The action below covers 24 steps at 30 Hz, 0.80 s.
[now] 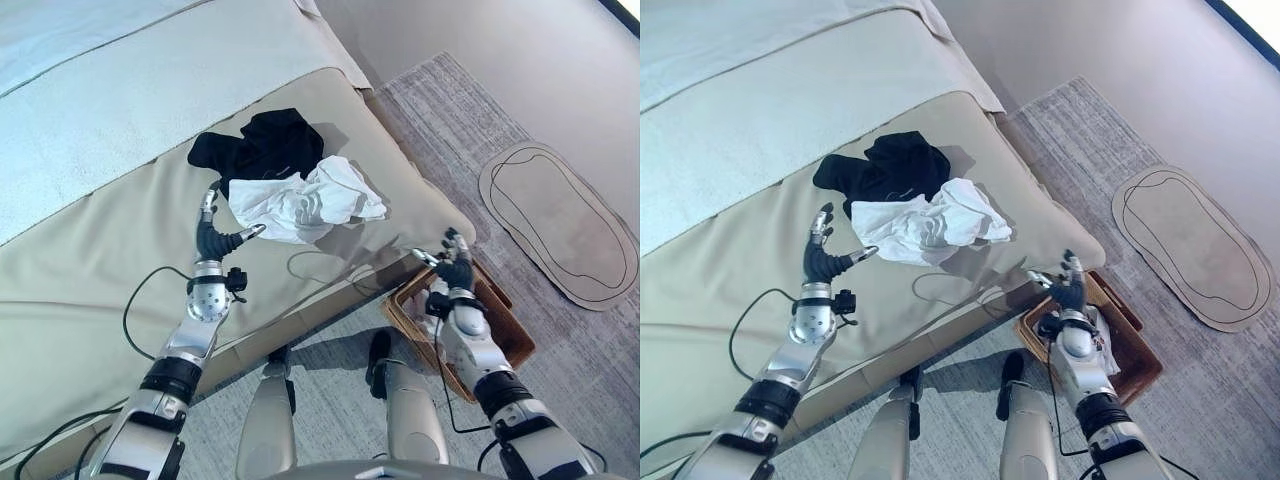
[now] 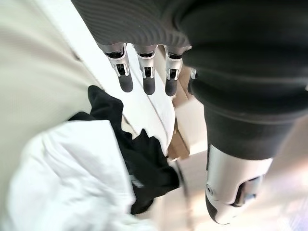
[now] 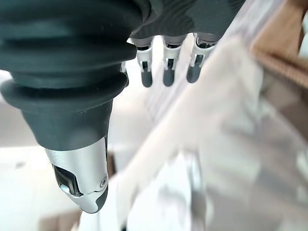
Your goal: Pick up clothes into the bucket
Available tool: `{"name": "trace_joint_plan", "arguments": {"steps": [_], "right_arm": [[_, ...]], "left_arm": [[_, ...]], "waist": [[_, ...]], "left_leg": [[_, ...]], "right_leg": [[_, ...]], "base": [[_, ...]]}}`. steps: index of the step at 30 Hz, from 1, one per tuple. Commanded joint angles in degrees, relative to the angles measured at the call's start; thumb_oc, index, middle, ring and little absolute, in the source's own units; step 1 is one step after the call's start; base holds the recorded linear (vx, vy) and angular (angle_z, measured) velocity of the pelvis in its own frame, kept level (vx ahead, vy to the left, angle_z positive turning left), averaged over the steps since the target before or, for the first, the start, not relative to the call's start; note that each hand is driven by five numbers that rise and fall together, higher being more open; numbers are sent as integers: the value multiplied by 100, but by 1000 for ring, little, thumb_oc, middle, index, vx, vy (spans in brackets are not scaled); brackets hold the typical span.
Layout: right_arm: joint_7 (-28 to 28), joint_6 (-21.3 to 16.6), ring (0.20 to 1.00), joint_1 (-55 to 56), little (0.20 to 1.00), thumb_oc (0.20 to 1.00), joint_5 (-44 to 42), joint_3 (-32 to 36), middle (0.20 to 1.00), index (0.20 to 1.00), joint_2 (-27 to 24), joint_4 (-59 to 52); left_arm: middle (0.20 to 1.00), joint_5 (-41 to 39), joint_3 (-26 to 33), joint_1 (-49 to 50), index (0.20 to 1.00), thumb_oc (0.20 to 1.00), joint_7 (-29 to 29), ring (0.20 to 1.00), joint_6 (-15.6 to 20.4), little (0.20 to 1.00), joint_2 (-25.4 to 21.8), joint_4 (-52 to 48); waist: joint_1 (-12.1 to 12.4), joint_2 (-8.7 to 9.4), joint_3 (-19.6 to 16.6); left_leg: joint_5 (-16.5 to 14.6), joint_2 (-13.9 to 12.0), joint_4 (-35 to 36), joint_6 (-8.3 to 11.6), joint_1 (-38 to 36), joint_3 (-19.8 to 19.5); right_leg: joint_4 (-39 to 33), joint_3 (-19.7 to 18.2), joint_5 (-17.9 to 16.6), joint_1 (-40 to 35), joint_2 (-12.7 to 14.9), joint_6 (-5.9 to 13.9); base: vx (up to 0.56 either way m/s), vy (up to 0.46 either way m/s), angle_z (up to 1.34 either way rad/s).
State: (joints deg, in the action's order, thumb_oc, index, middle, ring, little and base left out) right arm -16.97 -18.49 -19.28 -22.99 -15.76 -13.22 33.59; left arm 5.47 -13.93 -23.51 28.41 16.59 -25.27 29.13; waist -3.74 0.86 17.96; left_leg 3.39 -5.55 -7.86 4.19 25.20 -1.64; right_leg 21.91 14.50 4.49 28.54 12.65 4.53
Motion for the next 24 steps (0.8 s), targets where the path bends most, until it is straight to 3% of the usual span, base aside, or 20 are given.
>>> {"name": "trace_joint_plan", "arguments": {"steps": [1, 6, 8, 10, 15, 17, 18, 24], "right_arm": [[66, -415, 1000, -321, 1000, 1000, 122, -136, 1000, 1000, -83, -644], [14, -483, 1000, -464, 1000, 1000, 252, -335, 1000, 1000, -183, -1155], [-21, -589, 1000, -618, 1000, 1000, 264, -403, 1000, 1000, -309, -1548], [-22, -588, 1000, -620, 1000, 1000, 264, -400, 1000, 1000, -308, -1548], [-300, -626, 1000, -900, 1000, 1000, 747, -466, 1000, 1000, -544, -1671], [-306, -638, 1000, -929, 1000, 1000, 714, -459, 1000, 1000, -557, -1623], [-320, -654, 1000, -909, 1000, 1000, 680, -435, 1000, 1000, -579, -1621], [-318, -717, 1000, -782, 1000, 1000, 576, -307, 1000, 1000, -611, -1535]], "left_arm": [[1000, 1095, -95, -855, 1000, 1000, 626, 1000, -219, 1000, -414, 196], [1000, 1506, -210, -1433, 1000, 1000, 942, 1000, -550, 1000, -782, 548], [1000, 1789, -346, -2015, 1000, 1000, 1187, 1000, -790, 1000, -1185, 729], [1000, 1788, -350, -2021, 1000, 1000, 1187, 1000, -789, 1000, -1186, 732], [1000, 2258, -665, -2847, 1000, 1000, 1497, 1000, -1072, 1000, -1682, 850], [1000, 2378, -818, -3150, 1000, 1000, 1568, 1000, -1169, 1000, -1771, 976], [1000, 2449, -858, -3286, 1000, 1000, 1613, 1000, -1229, 1000, -1837, 935], [1000, 2643, -1088, -3890, 1000, 1000, 1790, 1000, -1338, 1000, -2088, 1136]], "waist": [[-4, 226, 439], [-3, 305, 655], [-46, 365, 865], [-44, 364, 851], [-100, 423, 1036], [-127, 433, 1043], [-128, 416, 1031], [-253, 418, 1007]], "left_leg": [[-158, -50, -425, 50, 127, 242], [-290, 35, -869, 11, 697, 254], [-447, 108, -1458, -32, 1428, 210], [-455, 108, -1478, -33, 1457, 210], [-697, 169, -2282, -92, 2551, 128], [-717, 168, -2392, -103, 2833, 100], [-920, 139, -2480, -71, 2903, 65], [-944, 126, -2577, -96, 3388, 67]], "right_leg": [[-953, -343, -1030, -275, 408, 565], [-789, -420, -1038, 160, 502, 588], [-411, -506, -979, 719, 573, 581], [-397, -509, -974, 745, 574, 582], [165, -610, -862, 1687, 589, 566], [286, -621, -852, 1954, 602, 574], [405, -658, -684, 2063, 571, 642], [461, -735, -719, 2570, 585, 676]], "base": [[-46, 99, -3], [-55, 77, -1], [-88, 85, 7], [-45, 39, 6], [-54, 44, 7], [22, 28, 9], [64, 34, 8], [21, 44, -4]]}}
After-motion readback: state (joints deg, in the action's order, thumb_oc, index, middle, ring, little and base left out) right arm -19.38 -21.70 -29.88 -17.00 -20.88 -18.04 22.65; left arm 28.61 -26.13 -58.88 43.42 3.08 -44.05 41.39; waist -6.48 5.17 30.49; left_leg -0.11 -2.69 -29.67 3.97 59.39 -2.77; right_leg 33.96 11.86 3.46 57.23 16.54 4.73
